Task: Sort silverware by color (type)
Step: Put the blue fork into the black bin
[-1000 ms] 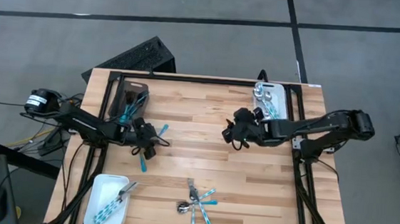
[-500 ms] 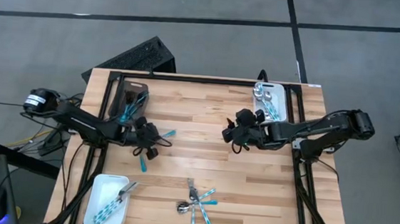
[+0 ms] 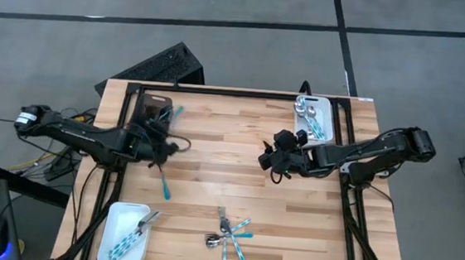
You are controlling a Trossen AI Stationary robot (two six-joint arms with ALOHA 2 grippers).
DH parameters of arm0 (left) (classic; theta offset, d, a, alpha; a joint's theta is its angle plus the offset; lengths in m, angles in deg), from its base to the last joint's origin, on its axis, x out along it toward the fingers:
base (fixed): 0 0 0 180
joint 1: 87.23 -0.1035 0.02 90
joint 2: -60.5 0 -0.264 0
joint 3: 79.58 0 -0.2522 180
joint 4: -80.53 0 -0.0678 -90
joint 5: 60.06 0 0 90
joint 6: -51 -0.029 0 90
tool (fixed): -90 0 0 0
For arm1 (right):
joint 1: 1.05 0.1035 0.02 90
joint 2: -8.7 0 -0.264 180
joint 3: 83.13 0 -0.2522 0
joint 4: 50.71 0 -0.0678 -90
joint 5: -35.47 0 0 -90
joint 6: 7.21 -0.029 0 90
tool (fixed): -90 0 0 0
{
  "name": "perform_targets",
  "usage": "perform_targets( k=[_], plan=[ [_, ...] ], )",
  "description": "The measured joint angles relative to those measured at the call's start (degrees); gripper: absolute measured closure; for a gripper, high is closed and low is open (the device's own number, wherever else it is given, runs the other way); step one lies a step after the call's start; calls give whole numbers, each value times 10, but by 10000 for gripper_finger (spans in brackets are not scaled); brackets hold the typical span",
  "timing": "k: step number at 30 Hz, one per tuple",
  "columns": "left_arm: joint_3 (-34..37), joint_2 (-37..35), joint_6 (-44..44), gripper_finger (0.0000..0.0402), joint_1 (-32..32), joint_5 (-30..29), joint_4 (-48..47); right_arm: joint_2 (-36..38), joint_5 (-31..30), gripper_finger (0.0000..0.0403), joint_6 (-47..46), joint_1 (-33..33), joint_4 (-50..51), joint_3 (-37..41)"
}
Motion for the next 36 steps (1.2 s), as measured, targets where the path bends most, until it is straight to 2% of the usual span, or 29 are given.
perform_targets(
  k=[5,11,17,21,28,32,36],
  plan=[
    [0,-36,43,401,-63,-7,-74,0,-2,159,0,1,-1,0],
    [0,-38,11,401,-116,-22,-77,0,-2,159,0,4,-1,0],
    [0,-38,20,396,-134,2,-86,0,-2,159,-11,22,-1,0],
    [4,-38,32,348,-150,52,-87,0,-2,159,-29,32,-1,0],
    [20,-38,66,232,-169,49,-88,0,-2,159,-31,39,-7,0],
    [1,-38,52,196,-154,119,-86,0,-2,159,-34,38,-10,0],
    [-6,-38,52,189,-101,205,-62,0,-2,159,-35,39,-10,0]
  ],
)
